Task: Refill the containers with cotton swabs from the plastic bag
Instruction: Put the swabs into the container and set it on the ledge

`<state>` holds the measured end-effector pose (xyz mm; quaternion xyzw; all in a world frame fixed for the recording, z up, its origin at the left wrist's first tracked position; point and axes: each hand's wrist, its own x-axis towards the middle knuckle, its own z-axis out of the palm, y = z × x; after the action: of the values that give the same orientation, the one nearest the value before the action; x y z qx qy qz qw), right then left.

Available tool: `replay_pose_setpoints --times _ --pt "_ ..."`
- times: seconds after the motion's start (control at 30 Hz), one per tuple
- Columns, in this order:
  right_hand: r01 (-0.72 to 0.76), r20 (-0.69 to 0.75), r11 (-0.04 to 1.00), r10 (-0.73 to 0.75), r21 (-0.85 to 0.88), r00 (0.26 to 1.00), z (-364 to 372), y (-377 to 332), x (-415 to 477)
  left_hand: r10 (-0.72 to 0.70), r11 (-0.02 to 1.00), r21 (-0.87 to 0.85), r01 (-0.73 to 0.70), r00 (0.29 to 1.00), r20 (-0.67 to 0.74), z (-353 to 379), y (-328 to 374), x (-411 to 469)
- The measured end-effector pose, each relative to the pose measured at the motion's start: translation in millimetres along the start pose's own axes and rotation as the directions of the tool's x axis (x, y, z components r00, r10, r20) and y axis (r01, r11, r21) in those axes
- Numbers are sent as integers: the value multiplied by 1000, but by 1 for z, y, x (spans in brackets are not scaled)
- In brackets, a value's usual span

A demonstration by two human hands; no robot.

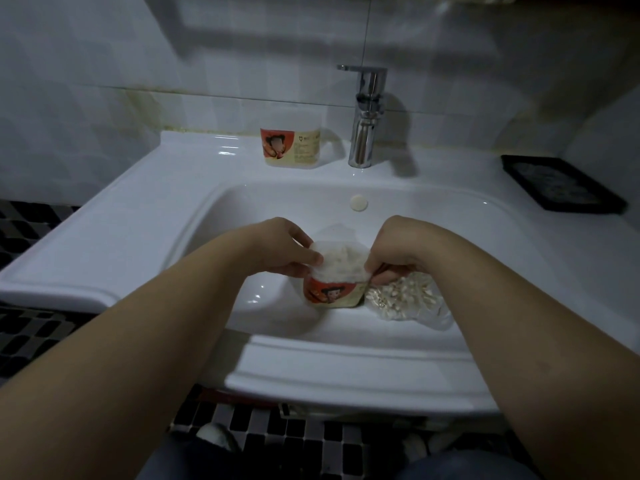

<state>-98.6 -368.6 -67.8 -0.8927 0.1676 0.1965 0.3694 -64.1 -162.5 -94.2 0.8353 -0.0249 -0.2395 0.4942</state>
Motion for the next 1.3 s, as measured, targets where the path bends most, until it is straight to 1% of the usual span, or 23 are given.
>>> replay_pose_setpoints --times 0.13,0.23,0.27,0.33,0.4,0.47,0.57,0.63,0.7,0.77,0.87,0.9,0.97,1.03,1.3 --pt "0 -14 1000 0 6 1000 3 -1 2 51 986 161 -52 999 9 1 0 2" --pt "12 -18 1000 -12 11 1000 3 -2 5 60 969 232 -84 992 110 2 0 2" --pt "15 -17 1000 -14 16 1000 3 -1 7 72 952 287 -111 987 142 2 -1 1" --pt "31 0 999 -31 35 1000 4 0 8 122 878 442 -185 978 167 2 -2 3" --pt "65 12 998 -65 26 998 4 0 8 192 792 562 -236 972 138 -2 -2 5" --pt "117 -30 989 -115 86 993 2 0 9 262 769 584 -260 962 84 -9 -2 7" --pt "193 -113 946 -169 260 979 -6 -2 10 354 828 465 -313 935 -1 -16 3 4" --pt "234 -152 894 -189 382 970 -10 -4 8 412 867 335 -368 909 -67 -16 5 0" --pt "250 -153 856 -202 453 967 -14 -8 3 452 887 160 -432 884 -117 -15 8 -3" --pt "255 -115 803 -229 539 967 -16 -11 -5 478 875 -18 -484 868 -133 -13 11 -6" --pt "244 -83 660 -265 710 961 -17 -16 -13 501 823 -223 -522 853 -148 -13 18 -9" --pt "244 -86 625 -272 741 959 -16 -17 -13 492 810 -279 -515 857 -153 -13 20 -10" --pt "254 -111 591 -267 766 957 -13 -18 -14 449 794 -387 -469 882 -147 -13 24 -11" --pt "261 -129 585 -258 768 958 -10 -19 -12 412 784 -454 -425 902 -133 -14 25 -12" --pt "272 -143 599 -255 753 956 -6 -22 -7 368 766 -522 -377 921 -125 -20 26 -11"
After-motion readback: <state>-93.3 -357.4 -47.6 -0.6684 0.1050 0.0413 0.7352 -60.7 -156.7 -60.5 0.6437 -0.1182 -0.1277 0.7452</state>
